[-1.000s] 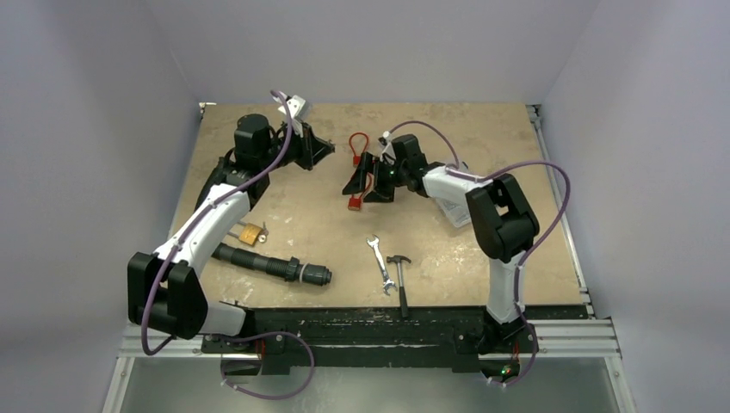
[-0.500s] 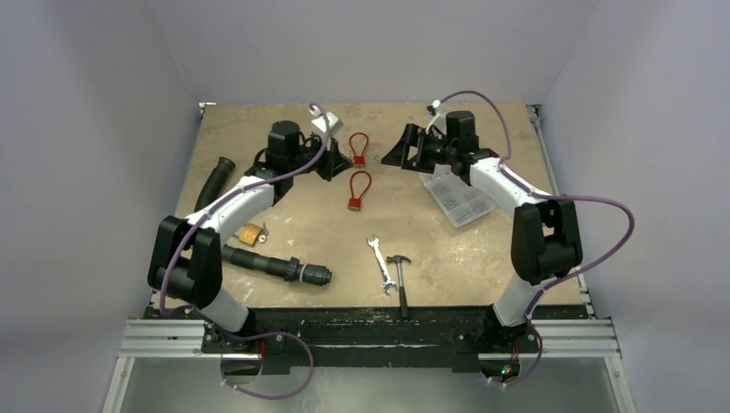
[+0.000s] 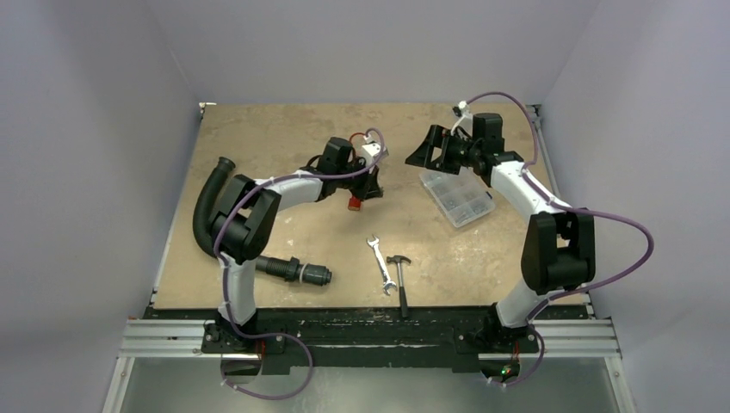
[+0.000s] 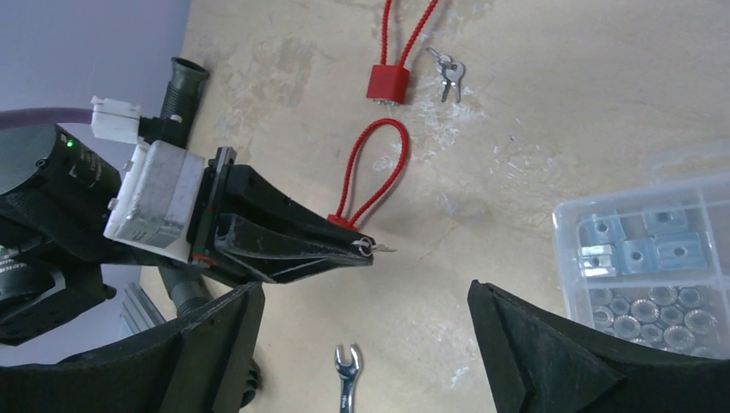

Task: Lock with the key
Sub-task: Place the key at the center of the board, then pick up the lock from the center of the board.

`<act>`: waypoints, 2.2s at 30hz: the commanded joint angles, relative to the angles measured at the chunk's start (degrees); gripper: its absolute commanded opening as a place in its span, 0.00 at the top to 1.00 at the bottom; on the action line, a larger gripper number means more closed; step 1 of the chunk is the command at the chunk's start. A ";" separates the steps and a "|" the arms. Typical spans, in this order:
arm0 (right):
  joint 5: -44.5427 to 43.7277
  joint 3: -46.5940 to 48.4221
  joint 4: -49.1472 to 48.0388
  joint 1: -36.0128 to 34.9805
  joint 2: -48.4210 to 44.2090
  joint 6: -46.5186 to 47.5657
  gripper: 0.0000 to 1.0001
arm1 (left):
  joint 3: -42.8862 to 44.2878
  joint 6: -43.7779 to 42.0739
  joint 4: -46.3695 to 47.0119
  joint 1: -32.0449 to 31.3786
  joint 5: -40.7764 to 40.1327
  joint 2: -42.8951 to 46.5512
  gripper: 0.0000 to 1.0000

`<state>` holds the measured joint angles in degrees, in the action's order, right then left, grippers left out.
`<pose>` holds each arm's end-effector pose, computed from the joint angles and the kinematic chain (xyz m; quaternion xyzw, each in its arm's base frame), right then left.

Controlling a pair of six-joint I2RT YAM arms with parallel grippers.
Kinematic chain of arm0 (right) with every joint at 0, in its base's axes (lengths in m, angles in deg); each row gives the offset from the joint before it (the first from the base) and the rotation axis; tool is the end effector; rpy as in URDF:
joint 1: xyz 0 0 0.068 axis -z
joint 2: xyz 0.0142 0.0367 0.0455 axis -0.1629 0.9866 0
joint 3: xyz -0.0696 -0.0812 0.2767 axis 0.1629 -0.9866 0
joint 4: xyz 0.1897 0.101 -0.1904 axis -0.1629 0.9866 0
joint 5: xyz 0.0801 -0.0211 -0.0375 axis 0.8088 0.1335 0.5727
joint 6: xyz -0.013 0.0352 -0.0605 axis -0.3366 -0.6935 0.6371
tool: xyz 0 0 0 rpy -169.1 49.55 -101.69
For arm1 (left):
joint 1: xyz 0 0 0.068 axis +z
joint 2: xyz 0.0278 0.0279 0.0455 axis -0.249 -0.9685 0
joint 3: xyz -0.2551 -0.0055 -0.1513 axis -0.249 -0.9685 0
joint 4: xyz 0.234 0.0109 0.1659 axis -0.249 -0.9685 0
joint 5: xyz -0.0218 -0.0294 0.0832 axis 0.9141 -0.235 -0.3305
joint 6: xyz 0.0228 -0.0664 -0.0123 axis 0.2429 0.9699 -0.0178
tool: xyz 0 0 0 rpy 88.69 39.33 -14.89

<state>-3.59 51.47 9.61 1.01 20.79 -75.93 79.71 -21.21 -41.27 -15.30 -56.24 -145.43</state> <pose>0.4055 0.0939 0.2733 -0.0214 0.8529 0.3849 0.3522 0.4005 -0.2650 0.1686 0.3506 0.7913 -0.3501 0.3582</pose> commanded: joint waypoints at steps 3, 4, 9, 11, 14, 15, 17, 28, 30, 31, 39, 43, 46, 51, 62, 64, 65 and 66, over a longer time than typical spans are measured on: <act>-0.79 -0.64 0.66 1.03 -3.01 1.57 0.01 | 6.02 -3.41 -2.17 -1.52 -0.50 -3.70 1.00; -0.79 -0.59 0.65 1.06 -2.87 1.49 0.01 | 6.44 -3.63 -2.95 -1.57 -0.80 -4.31 1.00; -0.70 0.31 0.55 1.29 -1.99 1.21 0.01 | 6.65 -5.29 -5.11 -1.56 -1.73 -5.38 1.00; -0.56 0.84 0.54 1.35 -1.57 1.20 0.01 | 6.72 -5.70 -5.23 -1.57 -1.86 -5.22 0.96; -0.31 1.58 0.57 1.38 -0.94 1.20 0.01 | 7.30 -6.81 -8.93 -1.52 -1.67 -4.15 0.76; -0.27 1.74 0.49 1.34 -0.82 1.20 0.01 | 7.35 -7.40 -9.70 -1.52 -1.53 -3.38 0.71; -0.03 2.08 0.33 1.34 -0.50 1.20 0.01 | 7.49 -8.38 -11.62 -1.57 -1.41 -1.43 0.57; 0.75 3.05 0.21 1.40 -0.33 1.96 0.01 | 8.72 -25.71 -38.30 8.10 7.06 14.24 0.18; 0.54 2.82 0.11 1.34 -0.87 2.07 0.01 | 10.07 -34.29 -47.84 13.70 8.54 15.55 0.15; 0.58 2.61 0.12 1.37 -1.14 2.08 0.01 | 10.80 -39.10 -51.97 16.56 7.80 16.09 0.14; 0.90 0.95 -0.49 1.34 -2.86 2.14 0.01 | 15.18 -73.18 -73.00 36.96 -3.21 13.47 0.11; 1.35 0.95 0.08 1.32 -3.01 2.49 0.01 | 15.38 -88.13 -78.02 42.25 -8.27 11.00 0.09; 1.72 1.06 0.30 1.28 -3.05 2.65 0.01 | 12.04 -96.23 -76.20 44.02 -9.56 12.08 0.08; 2.75 1.33 0.81 1.34 -2.89 2.82 0.01 | 4.77 -108.51 -72.79 44.30 -10.26 14.20 0.07; 3.08 1.94 2.48 1.41 -2.57 3.57 0.01 | -4.31 -119.89 -68.88 43.53 -9.93 13.43 0.10; 3.16 2.05 2.69 1.35 -2.35 3.62 0.01 | -5.06 -119.81 -68.72 42.78 -10.01 13.02 0.10; 3.16 2.11 2.92 1.33 -2.30 3.70 0.01 | -5.69 -119.84 -68.33 42.52 -10.15 13.04 0.11; 3.16 2.35 3.08 1.33 -2.16 3.74 0.01 | -6.44 -119.77 -67.35 42.20 -10.12 13.14 0.11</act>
<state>-1.88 52.10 12.06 2.06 20.79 -73.63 74.97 -136.31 -110.14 28.13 -67.78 -133.52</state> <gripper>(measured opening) 0.987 0.898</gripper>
